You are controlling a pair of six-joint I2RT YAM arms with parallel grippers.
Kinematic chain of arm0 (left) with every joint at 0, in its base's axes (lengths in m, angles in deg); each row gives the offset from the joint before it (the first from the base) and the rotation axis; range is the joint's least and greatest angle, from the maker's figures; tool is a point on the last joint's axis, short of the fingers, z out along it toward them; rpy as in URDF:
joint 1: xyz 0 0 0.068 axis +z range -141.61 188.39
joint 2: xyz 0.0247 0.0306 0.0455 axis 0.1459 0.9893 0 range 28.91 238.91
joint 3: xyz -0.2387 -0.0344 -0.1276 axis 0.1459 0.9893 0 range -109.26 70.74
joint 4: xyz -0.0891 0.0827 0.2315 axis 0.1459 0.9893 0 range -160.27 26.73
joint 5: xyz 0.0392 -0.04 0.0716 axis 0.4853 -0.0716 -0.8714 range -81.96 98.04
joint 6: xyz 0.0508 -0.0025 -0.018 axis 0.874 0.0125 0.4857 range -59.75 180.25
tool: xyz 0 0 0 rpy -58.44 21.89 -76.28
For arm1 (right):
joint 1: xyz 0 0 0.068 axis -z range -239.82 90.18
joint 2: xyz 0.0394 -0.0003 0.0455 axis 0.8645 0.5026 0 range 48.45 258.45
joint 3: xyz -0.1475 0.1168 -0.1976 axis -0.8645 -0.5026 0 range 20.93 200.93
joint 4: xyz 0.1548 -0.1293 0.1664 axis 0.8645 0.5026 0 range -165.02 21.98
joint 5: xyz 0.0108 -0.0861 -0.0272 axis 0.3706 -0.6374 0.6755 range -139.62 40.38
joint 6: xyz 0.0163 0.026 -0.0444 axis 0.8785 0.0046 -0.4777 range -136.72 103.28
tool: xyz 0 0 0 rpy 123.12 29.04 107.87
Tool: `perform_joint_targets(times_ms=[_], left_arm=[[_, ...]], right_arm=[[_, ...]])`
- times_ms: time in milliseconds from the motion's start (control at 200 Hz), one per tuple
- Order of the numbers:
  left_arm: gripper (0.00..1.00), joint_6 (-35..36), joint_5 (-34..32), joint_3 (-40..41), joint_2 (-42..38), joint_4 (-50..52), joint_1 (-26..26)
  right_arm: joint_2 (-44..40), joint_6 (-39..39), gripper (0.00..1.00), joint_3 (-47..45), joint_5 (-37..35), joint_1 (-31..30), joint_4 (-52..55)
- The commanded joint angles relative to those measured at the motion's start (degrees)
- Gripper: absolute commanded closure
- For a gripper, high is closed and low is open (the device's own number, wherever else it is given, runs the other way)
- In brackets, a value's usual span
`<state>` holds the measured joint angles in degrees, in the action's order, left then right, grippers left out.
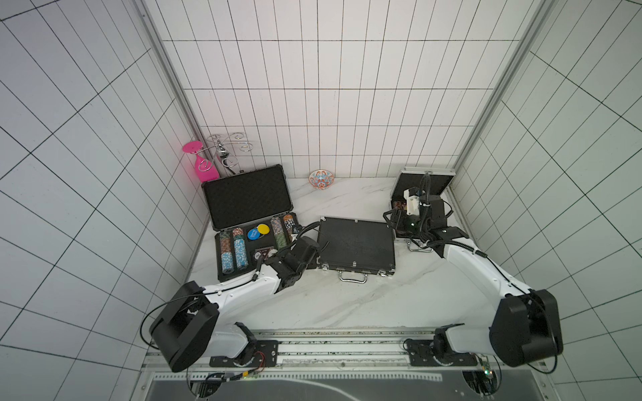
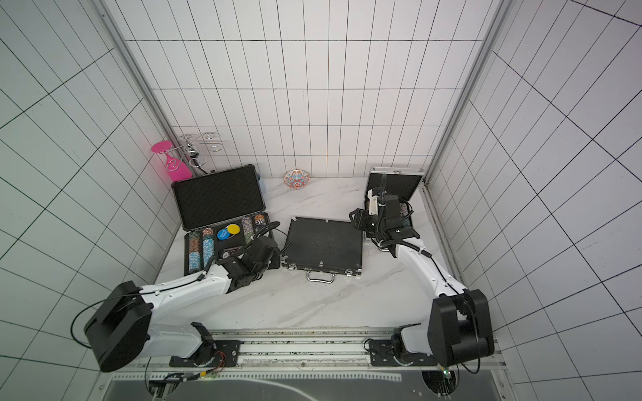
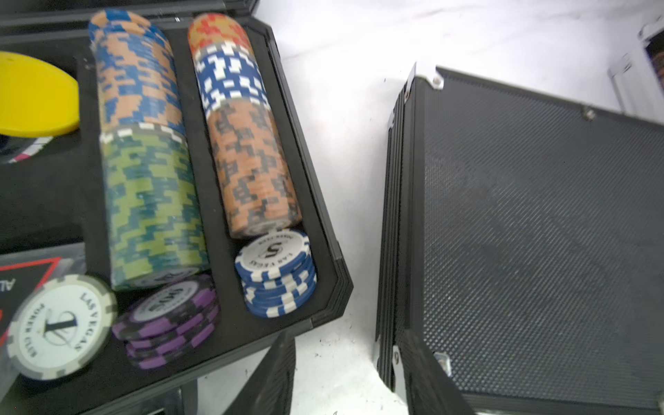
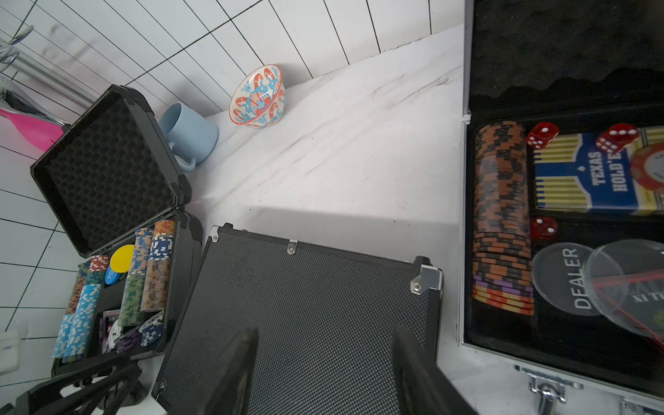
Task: Close the poker set cases
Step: Close the lid of the poker set case, then adjust the poker set case at the center of the board.
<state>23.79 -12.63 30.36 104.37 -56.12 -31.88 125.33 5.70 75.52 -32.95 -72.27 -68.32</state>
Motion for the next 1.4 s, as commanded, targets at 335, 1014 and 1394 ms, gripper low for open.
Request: perform_joint_targets(times_ms=[335,1014,1394], left_arm=[[0.71,6.17,14.62,-8.34,8.80,-2.14,-0.89],[0.78,3.59,14.97,-0.40,13.25,-6.73,-0.81],[0.77,3.58,14.85,-0.42,11.64,-6.11,-0.86]], right_arm=[[0.68,0.61,0.40,-2.67,-1.08,-5.44,-0.11],[-0.33,1.63,0.37,-11.10,-10.77,-6.28,3.45],[2.88,2.06,0.35,-15.49,-9.46,-3.30,0.34]])
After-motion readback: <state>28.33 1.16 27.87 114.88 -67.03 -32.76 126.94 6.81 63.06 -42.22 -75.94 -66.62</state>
